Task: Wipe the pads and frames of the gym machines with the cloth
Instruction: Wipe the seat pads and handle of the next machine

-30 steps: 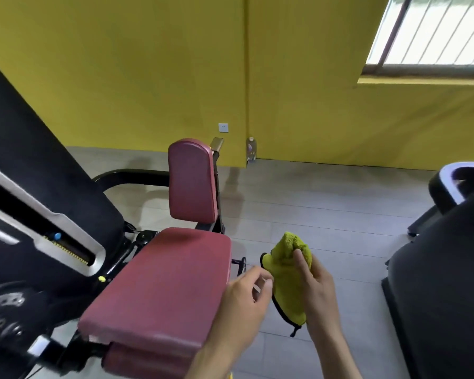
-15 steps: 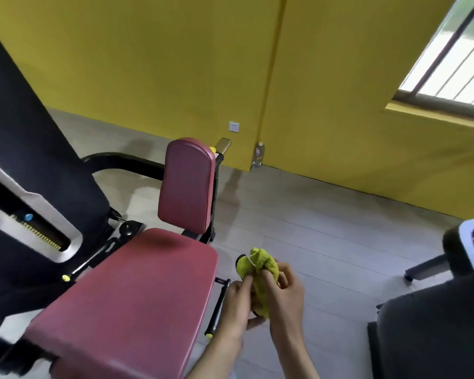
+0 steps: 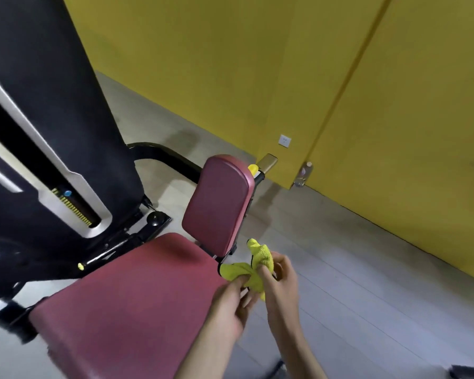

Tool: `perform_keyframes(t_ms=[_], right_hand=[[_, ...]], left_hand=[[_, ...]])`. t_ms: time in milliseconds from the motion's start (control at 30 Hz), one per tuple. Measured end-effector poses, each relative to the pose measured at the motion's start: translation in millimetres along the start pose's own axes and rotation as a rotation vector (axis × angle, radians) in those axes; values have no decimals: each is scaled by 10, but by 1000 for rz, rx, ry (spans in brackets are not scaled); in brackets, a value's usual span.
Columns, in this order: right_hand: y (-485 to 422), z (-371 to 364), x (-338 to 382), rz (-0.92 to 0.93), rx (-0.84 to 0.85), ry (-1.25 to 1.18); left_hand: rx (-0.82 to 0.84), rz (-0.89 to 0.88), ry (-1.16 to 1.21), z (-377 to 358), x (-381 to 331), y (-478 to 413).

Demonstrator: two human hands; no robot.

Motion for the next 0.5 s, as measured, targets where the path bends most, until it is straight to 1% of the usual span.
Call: perform_keyframes(t_ms=[100,200,300,400,500], right_hand=[[-459,19,-58,-106,89,-16],[-879,20,15,-184,213,-54],[-1261,24,184,-195,344,-53],[-1551,66,355,-179,453,-33],[-1736,93,455,-131,563,-6]], left_hand=[[-67,-59,111,-153,-89,-213],[-149,-188,243,-397,-277,-323],[-212,-304,375,-711,-447,-368],[-283,-327,416,-995,-477,-414],[-289,-283,434,-1265,-458,-477]])
Point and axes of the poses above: each hand's wrist, its own y-axis away from the middle knuckle, its own z-axis out of the back of the hand, x = y × z, the point moved 6 cm from there along -y, towards the middle knuckle, and after that the axes turned 11 degrees about -y, right-handed, at the moved point
